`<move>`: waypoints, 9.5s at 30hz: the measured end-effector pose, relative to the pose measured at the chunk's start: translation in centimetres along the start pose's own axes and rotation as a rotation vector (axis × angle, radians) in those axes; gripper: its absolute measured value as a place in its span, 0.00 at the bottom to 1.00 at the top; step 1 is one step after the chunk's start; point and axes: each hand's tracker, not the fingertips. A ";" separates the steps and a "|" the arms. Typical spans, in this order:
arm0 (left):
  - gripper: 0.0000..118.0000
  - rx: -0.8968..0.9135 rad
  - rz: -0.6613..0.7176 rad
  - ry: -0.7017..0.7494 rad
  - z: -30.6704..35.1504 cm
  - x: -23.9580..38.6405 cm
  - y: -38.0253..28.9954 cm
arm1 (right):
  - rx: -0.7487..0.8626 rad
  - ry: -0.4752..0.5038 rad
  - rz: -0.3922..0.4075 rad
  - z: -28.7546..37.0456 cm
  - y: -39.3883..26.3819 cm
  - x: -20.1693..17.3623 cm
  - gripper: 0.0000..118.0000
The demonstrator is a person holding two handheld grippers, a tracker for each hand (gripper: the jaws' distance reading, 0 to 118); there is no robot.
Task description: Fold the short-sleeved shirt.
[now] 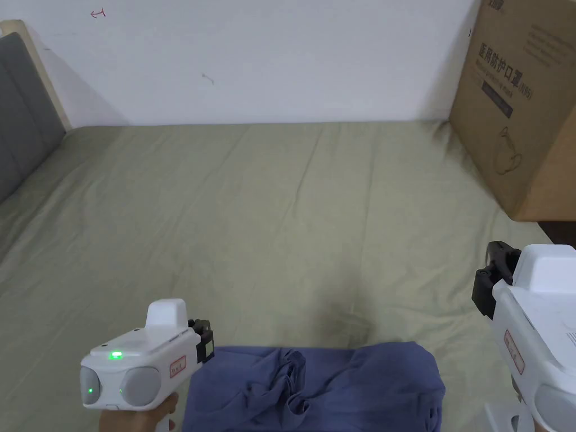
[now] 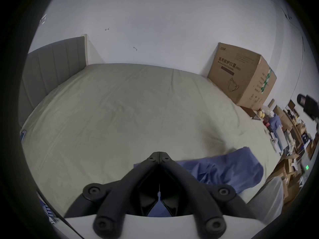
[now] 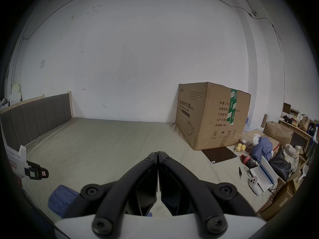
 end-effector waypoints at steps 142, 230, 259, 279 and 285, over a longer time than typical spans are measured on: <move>0.00 -0.176 -0.349 -0.253 -5.6 14.7 -8.0 | -0.054 -0.007 0.020 0.9 -0.7 2.3 0.00; 0.88 -0.189 0.255 -0.223 -1.5 -1.8 -0.7 | -0.445 0.232 0.026 -4.9 -23.3 -13.9 0.00; 0.16 -0.415 0.160 -0.435 -7.8 -0.5 -0.2 | -0.370 0.260 0.014 -5.1 -18.3 -13.0 0.00; 0.15 -0.351 0.175 0.163 -0.1 -34.0 10.3 | -0.154 0.310 0.055 -8.9 -7.9 -18.5 0.00; 0.16 -0.407 0.277 0.233 -1.5 -38.9 10.0 | -0.175 0.307 0.057 -9.8 -8.4 -19.4 0.00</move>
